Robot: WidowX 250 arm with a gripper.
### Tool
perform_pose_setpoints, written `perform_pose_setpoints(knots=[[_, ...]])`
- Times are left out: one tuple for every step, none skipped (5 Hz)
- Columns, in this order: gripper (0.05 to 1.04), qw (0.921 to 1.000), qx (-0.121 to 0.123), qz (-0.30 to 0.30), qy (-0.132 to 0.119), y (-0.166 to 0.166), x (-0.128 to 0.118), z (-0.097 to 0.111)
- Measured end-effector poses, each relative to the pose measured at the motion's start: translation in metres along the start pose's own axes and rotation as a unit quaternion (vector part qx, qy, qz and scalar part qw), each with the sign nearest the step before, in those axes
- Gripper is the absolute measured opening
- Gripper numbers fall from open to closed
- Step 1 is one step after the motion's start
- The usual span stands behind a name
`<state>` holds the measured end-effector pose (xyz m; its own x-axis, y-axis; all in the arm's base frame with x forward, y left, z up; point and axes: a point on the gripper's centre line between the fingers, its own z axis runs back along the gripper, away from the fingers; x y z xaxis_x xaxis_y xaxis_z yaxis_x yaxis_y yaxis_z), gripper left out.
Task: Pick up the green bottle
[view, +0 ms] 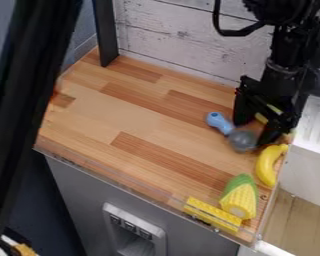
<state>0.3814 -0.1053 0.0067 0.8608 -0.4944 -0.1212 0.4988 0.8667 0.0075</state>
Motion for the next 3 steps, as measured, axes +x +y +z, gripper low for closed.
perform_pose_setpoints(knots=[[0.694,0.9999,0.0,0.011,0.001,0.0,-0.0001,-0.0006],[0.417,0.9992,-0.002,0.04,0.0,-0.0006,0.0004,-0.0003],[0.198,0.9973,-0.004,0.074,0.0,-0.0007,0.0002,-0.0003]])
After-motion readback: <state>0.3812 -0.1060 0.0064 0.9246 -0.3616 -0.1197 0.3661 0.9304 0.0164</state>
